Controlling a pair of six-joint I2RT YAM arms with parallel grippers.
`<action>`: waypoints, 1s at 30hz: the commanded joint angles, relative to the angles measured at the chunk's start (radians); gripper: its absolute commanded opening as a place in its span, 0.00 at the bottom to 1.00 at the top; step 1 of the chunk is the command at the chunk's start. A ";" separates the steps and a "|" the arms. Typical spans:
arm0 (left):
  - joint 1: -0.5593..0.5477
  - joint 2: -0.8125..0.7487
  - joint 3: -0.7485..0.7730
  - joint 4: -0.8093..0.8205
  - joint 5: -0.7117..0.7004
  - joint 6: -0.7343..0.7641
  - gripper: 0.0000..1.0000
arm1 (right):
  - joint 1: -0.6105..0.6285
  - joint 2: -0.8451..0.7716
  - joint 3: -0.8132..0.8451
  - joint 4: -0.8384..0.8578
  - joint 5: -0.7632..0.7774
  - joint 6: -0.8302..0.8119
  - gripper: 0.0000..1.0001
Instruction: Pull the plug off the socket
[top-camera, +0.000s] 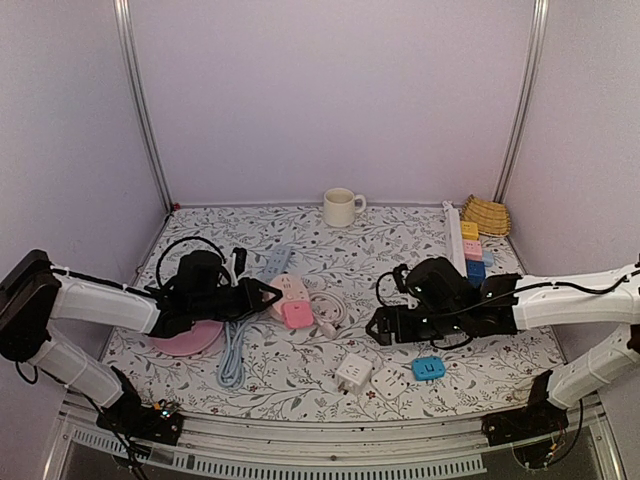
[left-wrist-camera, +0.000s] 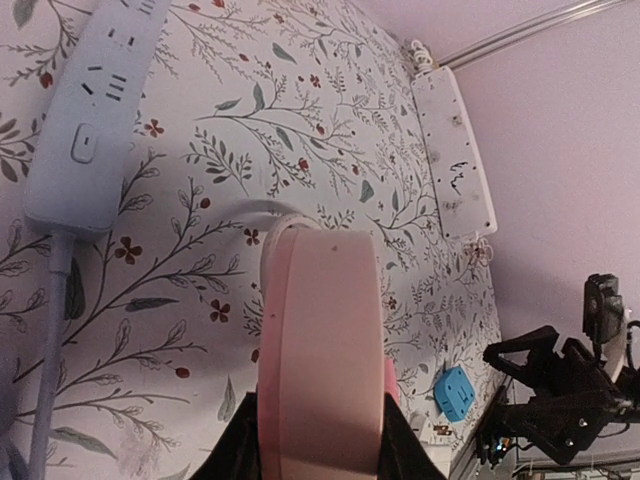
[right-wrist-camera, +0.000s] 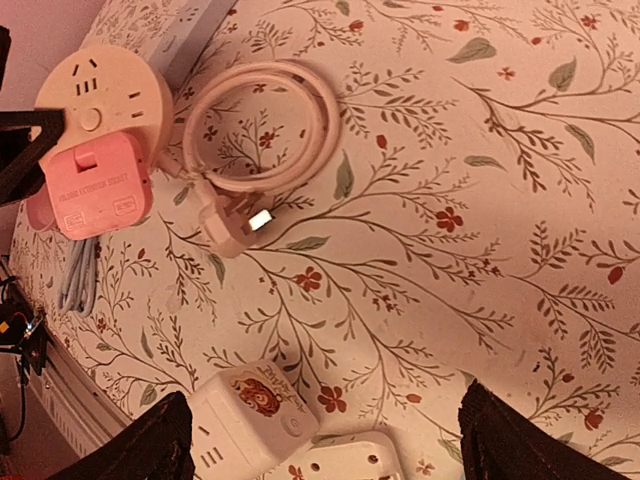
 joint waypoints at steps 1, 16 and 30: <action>-0.043 0.017 0.058 0.086 -0.001 -0.002 0.00 | 0.055 0.111 0.124 0.097 -0.001 -0.066 0.94; -0.102 0.045 0.098 0.085 -0.017 -0.008 0.00 | 0.132 0.415 0.408 0.162 -0.005 -0.128 0.91; -0.115 0.038 0.106 0.078 -0.012 -0.007 0.00 | 0.133 0.535 0.521 0.120 0.050 -0.145 0.88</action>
